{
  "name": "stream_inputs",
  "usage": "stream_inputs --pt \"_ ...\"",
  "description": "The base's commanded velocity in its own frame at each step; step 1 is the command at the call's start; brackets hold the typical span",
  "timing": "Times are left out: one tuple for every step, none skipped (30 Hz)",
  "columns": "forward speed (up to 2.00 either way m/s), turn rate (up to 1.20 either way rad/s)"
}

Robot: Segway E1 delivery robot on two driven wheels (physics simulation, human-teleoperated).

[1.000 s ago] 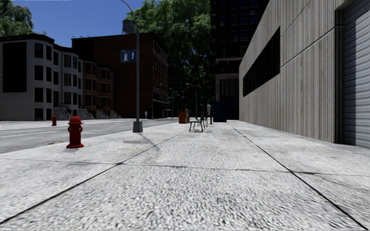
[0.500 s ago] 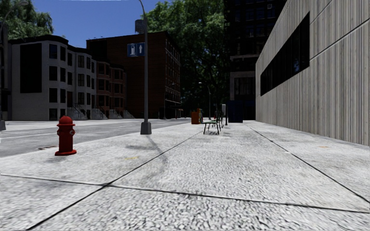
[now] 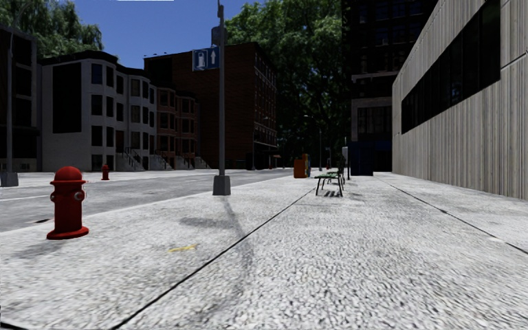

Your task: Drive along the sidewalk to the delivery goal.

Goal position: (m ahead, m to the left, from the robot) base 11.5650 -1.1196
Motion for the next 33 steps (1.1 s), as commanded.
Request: stream_inputs --pt "2.00 0.33" --pt "2.00 0.33" --pt "2.00 0.33" --pt "2.00 0.33" --pt "2.00 0.33" --pt "2.00 0.33" --pt "2.00 0.33" --pt "2.00 0.33" --pt "2.00 0.33" --pt "2.00 0.33" --pt "2.00 0.33" --pt "2.00 0.33" --pt "2.00 0.33" --pt "2.00 0.30" --pt "2.00 0.30" --pt "2.00 0.17" --pt "2.00 0.00" --pt "2.00 0.00" --pt "2.00 0.00" --pt "2.00 0.00" --pt "2.00 0.00" --pt "2.00 0.00" --pt "2.00 0.00" --pt "2.00 0.00" --pt "2.00 0.00" --pt "2.00 0.00" --pt "2.00 0.00" --pt "2.00 0.00" --pt "2.00 0.00" --pt "2.00 0.00" --pt "2.00 -0.04" --pt "2.00 -0.07" --pt "2.00 -0.07"
